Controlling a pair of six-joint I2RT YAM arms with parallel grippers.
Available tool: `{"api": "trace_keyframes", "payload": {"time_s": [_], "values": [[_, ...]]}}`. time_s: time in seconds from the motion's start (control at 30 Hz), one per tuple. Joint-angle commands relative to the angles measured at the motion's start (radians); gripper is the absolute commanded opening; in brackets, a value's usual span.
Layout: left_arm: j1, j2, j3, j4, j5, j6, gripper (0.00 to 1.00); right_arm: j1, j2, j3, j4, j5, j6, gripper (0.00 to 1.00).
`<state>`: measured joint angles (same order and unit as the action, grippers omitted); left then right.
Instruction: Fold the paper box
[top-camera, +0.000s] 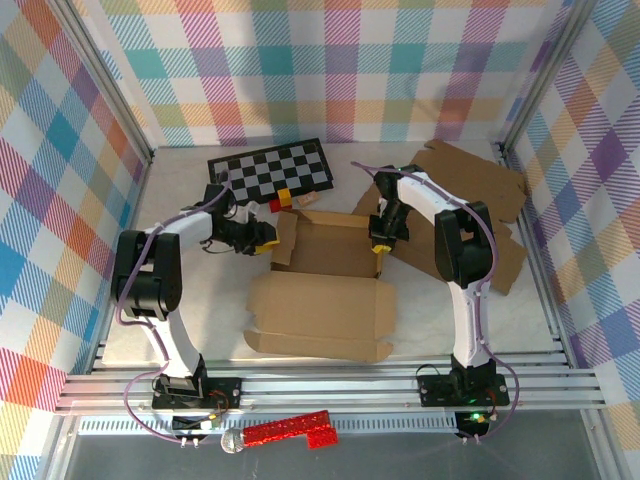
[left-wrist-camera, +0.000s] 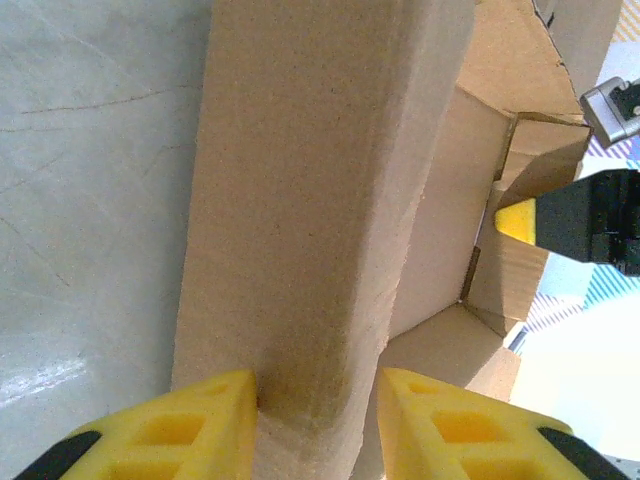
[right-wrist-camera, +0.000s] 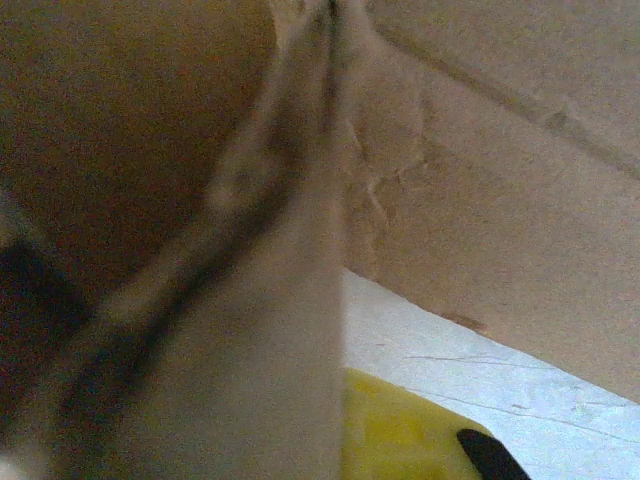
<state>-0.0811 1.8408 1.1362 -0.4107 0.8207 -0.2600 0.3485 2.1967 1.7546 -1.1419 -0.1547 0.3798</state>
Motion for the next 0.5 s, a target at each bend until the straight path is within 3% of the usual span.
{"api": "trace_keyframes", "payload": {"time_s": [0.0, 0.47], "values": [[0.026, -0.042, -0.014, 0.002, 0.052, 0.043, 0.34, 0.008, 0.014, 0.032, -0.012, -0.035, -0.006, 0.0], [0.016, 0.054, 0.027, -0.044, 0.046, 0.098, 0.2, 0.009, 0.014, 0.036, -0.015, -0.039, -0.006, 0.0]]}}
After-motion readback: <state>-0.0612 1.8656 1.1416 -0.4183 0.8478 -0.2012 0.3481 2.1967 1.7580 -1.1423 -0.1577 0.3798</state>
